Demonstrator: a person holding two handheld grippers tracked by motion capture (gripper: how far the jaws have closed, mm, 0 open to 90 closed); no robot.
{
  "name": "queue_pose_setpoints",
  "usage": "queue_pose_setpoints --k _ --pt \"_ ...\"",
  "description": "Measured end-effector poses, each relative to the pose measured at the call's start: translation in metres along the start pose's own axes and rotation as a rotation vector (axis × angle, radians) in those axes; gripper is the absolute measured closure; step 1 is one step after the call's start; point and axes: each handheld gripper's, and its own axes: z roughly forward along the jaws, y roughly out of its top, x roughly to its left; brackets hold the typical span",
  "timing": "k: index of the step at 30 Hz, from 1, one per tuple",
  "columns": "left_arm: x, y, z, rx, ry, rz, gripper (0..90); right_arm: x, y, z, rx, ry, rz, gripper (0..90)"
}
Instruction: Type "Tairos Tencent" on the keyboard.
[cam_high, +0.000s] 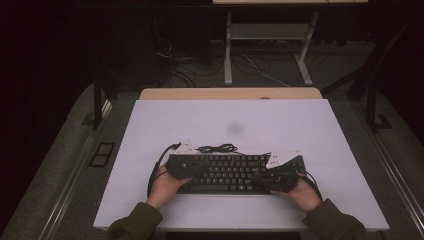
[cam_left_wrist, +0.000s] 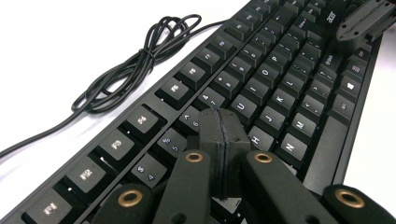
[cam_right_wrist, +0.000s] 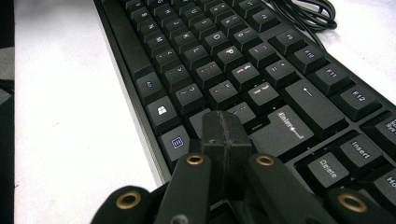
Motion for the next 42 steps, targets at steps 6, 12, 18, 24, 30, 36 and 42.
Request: queue_pose_setpoints --k 6,12,18,24,30,36,42 --pt "0.0 0.0 -0.005 -0.024 -0.01 -0.02 82.8 0.0 0.0 0.0 0.0 0.0 0.0 89.2" --pt "0.0 -0.003 -0.013 -0.053 -0.011 -0.04 65.4 0.0 0.0 0.0 -0.001 0.001 0.001 89.2" --pt "0.002 -0.007 -0.021 -0.079 -0.012 -0.044 50.2 0.0 0.0 -0.001 -0.001 -0.002 -0.003 89.2" --pt "0.002 -0.011 -0.027 -0.092 -0.002 -0.041 40.2 -0.001 0.002 -0.005 -0.017 -0.003 0.003 89.1" --pt "0.002 -0.014 -0.032 -0.104 0.008 -0.044 34.7 -0.001 0.005 -0.007 -0.047 0.005 0.008 83.9" --pt "0.002 -0.018 -0.037 -0.112 0.02 -0.049 30.7 -0.002 0.008 -0.007 -0.072 -0.003 0.021 69.9" --pt "0.002 -0.022 -0.039 -0.11 0.026 -0.047 30.3 -0.004 0.012 -0.006 -0.104 -0.005 0.039 54.7"
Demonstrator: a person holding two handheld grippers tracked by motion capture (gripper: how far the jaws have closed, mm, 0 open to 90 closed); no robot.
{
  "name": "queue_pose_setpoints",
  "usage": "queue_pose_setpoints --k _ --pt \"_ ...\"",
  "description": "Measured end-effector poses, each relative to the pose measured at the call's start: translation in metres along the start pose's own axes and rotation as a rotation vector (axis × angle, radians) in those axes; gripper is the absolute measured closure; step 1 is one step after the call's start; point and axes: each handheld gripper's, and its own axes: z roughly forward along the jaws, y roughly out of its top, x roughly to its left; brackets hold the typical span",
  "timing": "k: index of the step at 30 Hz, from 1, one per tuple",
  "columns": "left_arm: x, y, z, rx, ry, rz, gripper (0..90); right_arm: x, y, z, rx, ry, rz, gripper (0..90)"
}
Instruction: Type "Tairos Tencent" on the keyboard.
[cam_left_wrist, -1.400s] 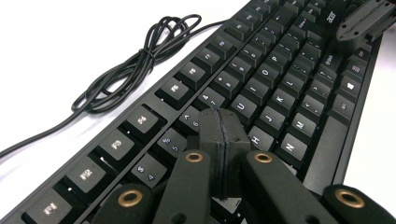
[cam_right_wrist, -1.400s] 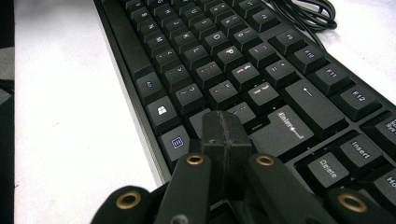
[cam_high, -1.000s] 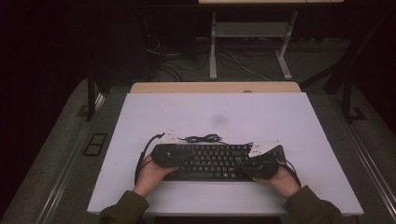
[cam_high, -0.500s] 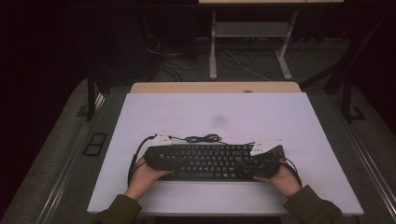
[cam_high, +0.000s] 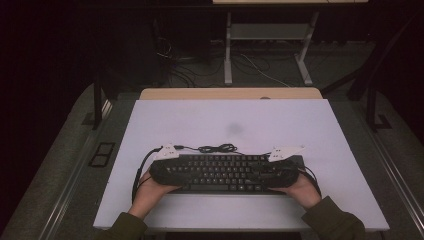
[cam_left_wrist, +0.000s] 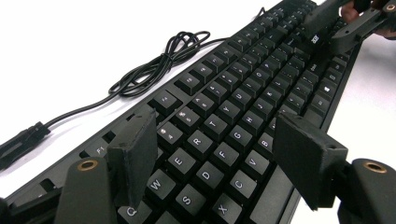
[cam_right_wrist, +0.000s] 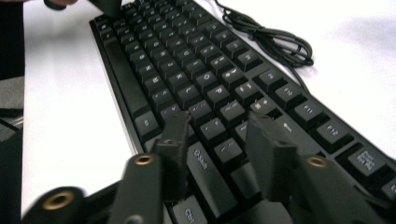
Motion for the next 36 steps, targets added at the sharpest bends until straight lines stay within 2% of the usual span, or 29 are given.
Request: queue_pose_setpoints --k 8,13,22,30,33,36 --pt "0.003 -0.004 -0.007 -0.015 0.022 -0.015 31.0 -0.003 0.01 0.005 -0.042 0.0 0.036 39.0" --pt "0.005 -0.006 -0.008 -0.015 0.035 -0.024 36.5 -0.004 0.016 0.011 -0.059 0.006 0.037 34.6" --pt "0.011 -0.007 -0.006 -0.012 0.062 -0.024 57.0 -0.003 0.023 0.025 -0.07 0.006 0.026 31.4" --pt "0.012 -0.005 0.001 -0.002 0.056 -0.02 79.3 -0.001 0.024 0.029 -0.087 0.003 0.016 30.1" --pt "0.012 -0.004 0.004 0.02 0.051 -0.011 87.2 -0.001 0.024 0.028 -0.086 0.004 0.018 30.0" --pt "0.011 -0.003 0.007 0.037 0.046 -0.004 88.9 -0.002 0.024 0.028 -0.088 0.003 0.014 30.0"
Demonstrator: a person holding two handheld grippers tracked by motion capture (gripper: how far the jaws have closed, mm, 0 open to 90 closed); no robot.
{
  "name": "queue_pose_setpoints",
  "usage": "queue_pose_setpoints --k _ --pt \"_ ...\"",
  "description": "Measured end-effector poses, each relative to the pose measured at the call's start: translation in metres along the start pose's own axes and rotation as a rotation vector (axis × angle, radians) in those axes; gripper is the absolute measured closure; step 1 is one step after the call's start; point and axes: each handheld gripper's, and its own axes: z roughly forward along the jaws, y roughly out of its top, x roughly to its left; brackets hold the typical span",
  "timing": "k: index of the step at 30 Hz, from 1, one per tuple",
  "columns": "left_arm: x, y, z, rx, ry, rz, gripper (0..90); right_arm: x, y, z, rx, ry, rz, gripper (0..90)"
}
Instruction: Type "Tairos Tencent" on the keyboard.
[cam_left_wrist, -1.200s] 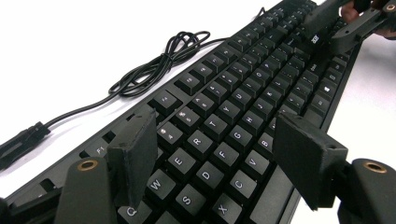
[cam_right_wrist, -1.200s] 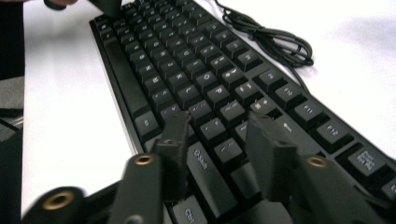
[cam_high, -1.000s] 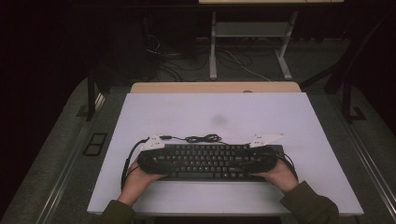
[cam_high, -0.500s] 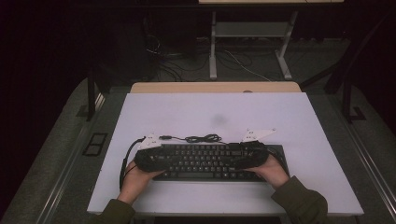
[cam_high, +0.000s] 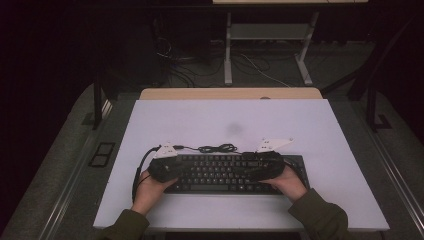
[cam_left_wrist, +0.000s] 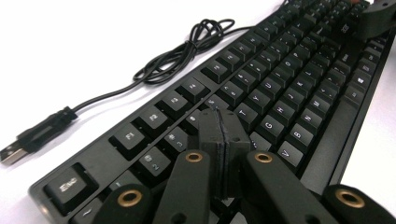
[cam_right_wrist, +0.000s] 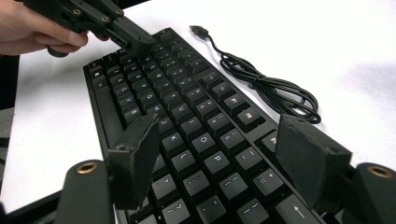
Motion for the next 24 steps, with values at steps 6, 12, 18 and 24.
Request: queue_pose_setpoints --k 6,12,18,24 --pt "-0.0008 0.0005 0.0063 0.02 0.005 0.002 88.9 -0.0004 -0.0002 -0.0005 -0.002 -0.002 -0.002 30.0" --pt "-0.0001 -0.0001 0.0089 0.031 0.007 0.003 88.9 0.0007 -0.0002 0.0002 0.002 0.0 0.0 30.1" --pt "0.0001 -0.0003 0.0093 0.032 0.007 0.006 89.0 0.001 0.0001 0.0004 0.002 0.0 -0.002 30.1" --pt "-0.0004 -0.0016 0.0112 0.042 0.003 0.005 89.0 0.0009 0.0002 0.0008 -0.002 -0.001 -0.003 30.2"
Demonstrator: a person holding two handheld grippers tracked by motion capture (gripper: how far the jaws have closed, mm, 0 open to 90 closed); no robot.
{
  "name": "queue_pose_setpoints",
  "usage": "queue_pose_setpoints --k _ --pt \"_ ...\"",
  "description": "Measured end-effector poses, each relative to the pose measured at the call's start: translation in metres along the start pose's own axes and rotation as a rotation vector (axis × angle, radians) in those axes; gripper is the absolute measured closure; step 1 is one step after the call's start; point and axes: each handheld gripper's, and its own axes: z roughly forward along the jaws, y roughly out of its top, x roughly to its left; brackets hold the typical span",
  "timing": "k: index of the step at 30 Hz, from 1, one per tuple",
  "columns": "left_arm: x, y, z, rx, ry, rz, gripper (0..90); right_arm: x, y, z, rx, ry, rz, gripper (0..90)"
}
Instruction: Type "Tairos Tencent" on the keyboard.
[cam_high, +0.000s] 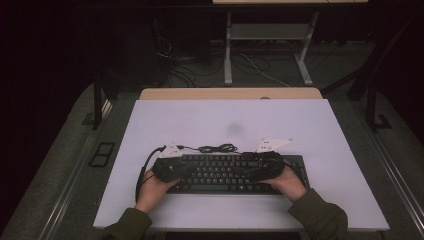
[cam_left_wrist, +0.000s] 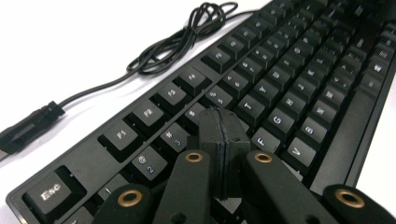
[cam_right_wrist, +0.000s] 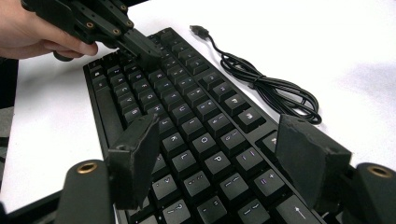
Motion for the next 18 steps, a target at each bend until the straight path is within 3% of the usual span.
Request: queue_pose_setpoints --k 9,18 --pt "-0.001 0.001 -0.003 -0.017 0.001 -0.008 87.5 0.001 0.001 -0.001 0.002 0.001 0.002 30.5" --pt "-0.001 0.002 -0.011 -0.044 -0.018 -0.02 75.0 0.004 0.005 0.005 0.012 0.022 0.003 40.4"
